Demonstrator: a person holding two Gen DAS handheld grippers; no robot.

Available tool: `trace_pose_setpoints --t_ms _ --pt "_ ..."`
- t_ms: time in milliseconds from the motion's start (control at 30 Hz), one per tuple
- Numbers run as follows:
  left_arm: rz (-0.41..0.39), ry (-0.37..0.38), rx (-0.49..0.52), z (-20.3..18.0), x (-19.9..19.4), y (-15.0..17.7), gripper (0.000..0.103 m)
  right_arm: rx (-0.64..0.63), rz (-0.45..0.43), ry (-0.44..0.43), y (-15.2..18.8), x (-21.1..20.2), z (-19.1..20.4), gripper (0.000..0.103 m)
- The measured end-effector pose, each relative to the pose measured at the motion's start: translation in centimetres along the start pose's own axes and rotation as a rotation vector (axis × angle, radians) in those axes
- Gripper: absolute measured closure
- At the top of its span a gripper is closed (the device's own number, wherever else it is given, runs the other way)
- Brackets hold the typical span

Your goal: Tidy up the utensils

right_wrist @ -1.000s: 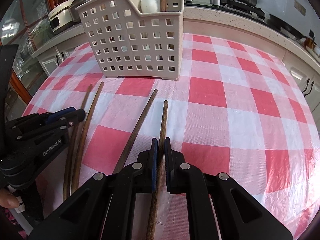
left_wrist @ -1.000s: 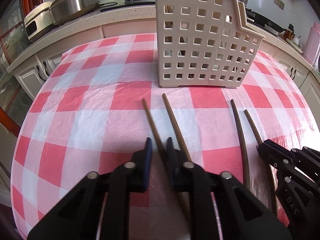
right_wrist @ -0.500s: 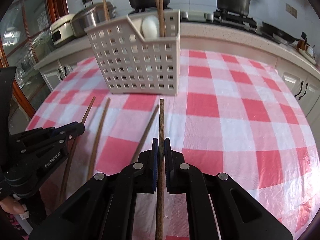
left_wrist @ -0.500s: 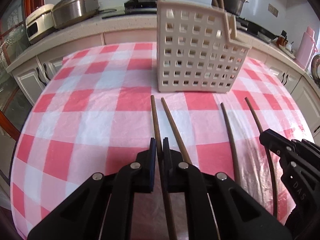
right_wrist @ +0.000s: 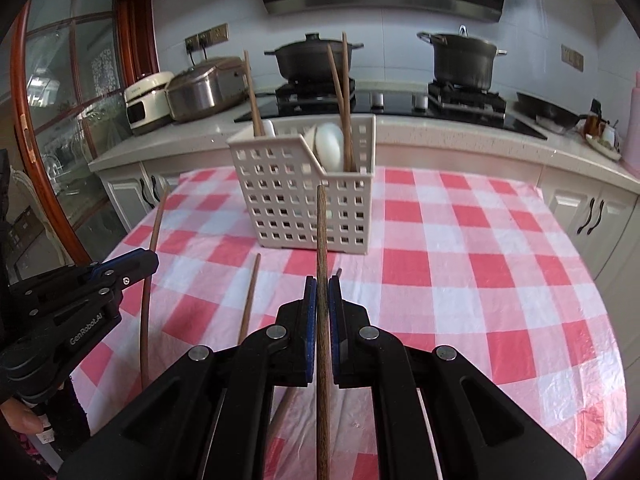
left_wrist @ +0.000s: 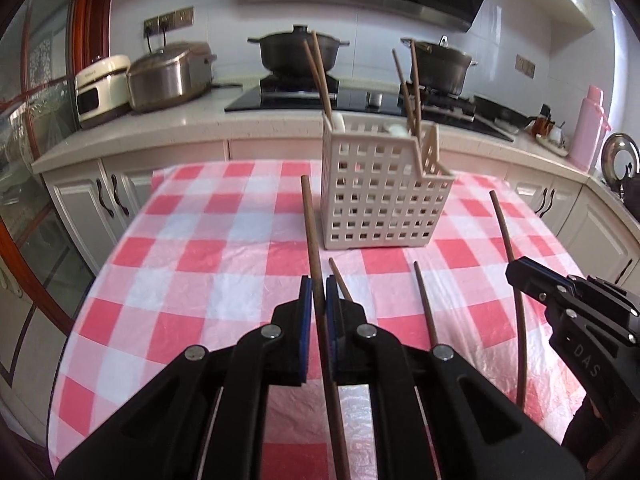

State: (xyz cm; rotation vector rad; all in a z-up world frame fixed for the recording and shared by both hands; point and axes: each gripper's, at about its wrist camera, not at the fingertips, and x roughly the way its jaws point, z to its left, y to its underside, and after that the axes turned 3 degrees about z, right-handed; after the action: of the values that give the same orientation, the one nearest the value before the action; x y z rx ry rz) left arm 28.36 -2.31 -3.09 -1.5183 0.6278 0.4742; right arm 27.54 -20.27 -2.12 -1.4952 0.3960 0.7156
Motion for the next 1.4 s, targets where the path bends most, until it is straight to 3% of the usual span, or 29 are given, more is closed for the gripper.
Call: trace_pose_setpoints --t_ms 400,900,1400 --pt "-0.092 0.027 0.006 0.1 -4.7 0.1 0.096 0.018 -0.093 0.003 -0.5 -4.0 -0.4 0.097" --pt "-0.209 -0.017 0.078 -1.9 -8.2 0.5 0.097 0.031 -0.17 -0.006 -0.5 -7.4 -0.3 0.097" --pt "-0.247 -0.013 0.079 -1.5 -9.0 0.4 0.097 0.028 -0.198 -0.007 -0.6 -7.9 0.0 0.097"
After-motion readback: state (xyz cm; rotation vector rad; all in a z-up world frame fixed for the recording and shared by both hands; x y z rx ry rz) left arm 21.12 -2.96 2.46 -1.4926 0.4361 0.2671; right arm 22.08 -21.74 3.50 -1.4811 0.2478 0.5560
